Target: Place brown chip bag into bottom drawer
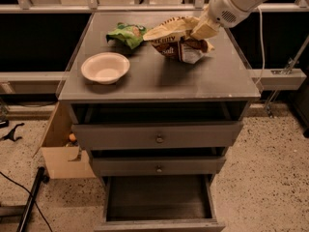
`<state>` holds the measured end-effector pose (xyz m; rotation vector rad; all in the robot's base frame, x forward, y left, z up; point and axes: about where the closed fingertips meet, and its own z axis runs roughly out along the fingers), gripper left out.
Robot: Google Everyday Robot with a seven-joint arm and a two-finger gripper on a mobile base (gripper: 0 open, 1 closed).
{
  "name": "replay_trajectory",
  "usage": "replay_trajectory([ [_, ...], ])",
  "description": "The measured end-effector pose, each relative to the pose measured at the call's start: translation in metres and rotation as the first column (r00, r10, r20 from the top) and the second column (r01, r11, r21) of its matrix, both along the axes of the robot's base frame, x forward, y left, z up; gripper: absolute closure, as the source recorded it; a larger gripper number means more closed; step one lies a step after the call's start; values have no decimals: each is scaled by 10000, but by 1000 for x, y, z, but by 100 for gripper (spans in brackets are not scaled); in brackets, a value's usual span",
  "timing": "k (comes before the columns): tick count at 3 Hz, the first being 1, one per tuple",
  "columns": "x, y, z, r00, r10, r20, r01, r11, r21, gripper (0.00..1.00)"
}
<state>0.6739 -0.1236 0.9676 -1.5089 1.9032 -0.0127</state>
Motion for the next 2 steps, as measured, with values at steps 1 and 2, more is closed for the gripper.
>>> replay_trajectory([
  [1,0,0,0,10000,0,0,0,10000,0,62],
  [2,0,0,0,10000,1,-1,-1,10000,0,38],
])
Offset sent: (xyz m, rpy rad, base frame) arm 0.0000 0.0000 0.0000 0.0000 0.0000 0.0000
